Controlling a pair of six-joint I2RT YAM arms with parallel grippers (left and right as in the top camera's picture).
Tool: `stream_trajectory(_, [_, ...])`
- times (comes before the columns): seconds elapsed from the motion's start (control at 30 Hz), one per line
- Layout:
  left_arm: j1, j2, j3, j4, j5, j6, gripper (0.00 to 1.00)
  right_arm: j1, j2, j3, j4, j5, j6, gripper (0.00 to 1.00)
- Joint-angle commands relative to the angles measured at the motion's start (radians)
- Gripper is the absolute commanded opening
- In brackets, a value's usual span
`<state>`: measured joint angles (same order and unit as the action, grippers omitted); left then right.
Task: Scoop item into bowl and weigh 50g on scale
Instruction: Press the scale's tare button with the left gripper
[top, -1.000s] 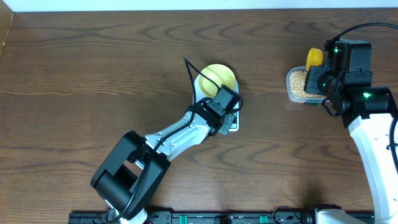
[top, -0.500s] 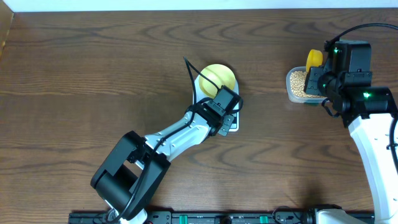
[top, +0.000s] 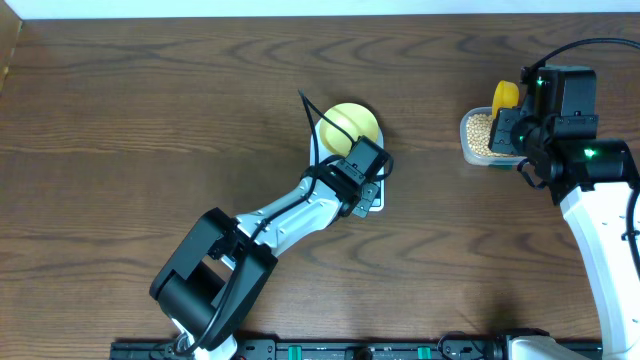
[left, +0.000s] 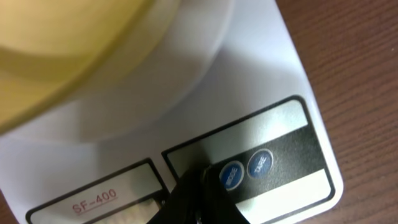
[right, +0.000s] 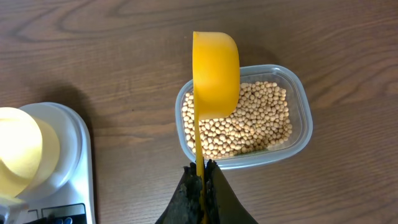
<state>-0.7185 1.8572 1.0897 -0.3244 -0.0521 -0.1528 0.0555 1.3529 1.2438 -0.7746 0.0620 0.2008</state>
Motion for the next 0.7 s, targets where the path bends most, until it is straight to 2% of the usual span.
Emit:
stream_trajectory(0.0, [0.006, 0.092, -0.040, -0.036, -0.013, -0.001, 0.07, -0.004, -0.005, 0.024, -0.005, 0.015, 0.007, 0.02])
stream_trajectory(0.17, [0.006, 0.082, -0.037, -0.041, -0.012, -0.001, 0.07, -0.004, -0.005, 0.024, -0.002, 0.015, 0.007, 0.02])
stream_trajectory(0.33, [0.006, -0.012, -0.037, -0.045, -0.012, -0.001, 0.07, -0.005, -0.005, 0.024, 0.000, 0.018, 0.006, 0.01])
stream_trajectory(0.53, [0.006, -0.232, -0.037, -0.074, 0.000, -0.001, 0.08, -0.005, -0.005, 0.024, 0.001, 0.030, 0.000, 0.02])
stream_trajectory(0.67, [0.006, -0.450, -0.037, -0.076, 0.132, -0.001, 0.16, -0.004, -0.005, 0.024, 0.000, 0.017, 0.000, 0.02])
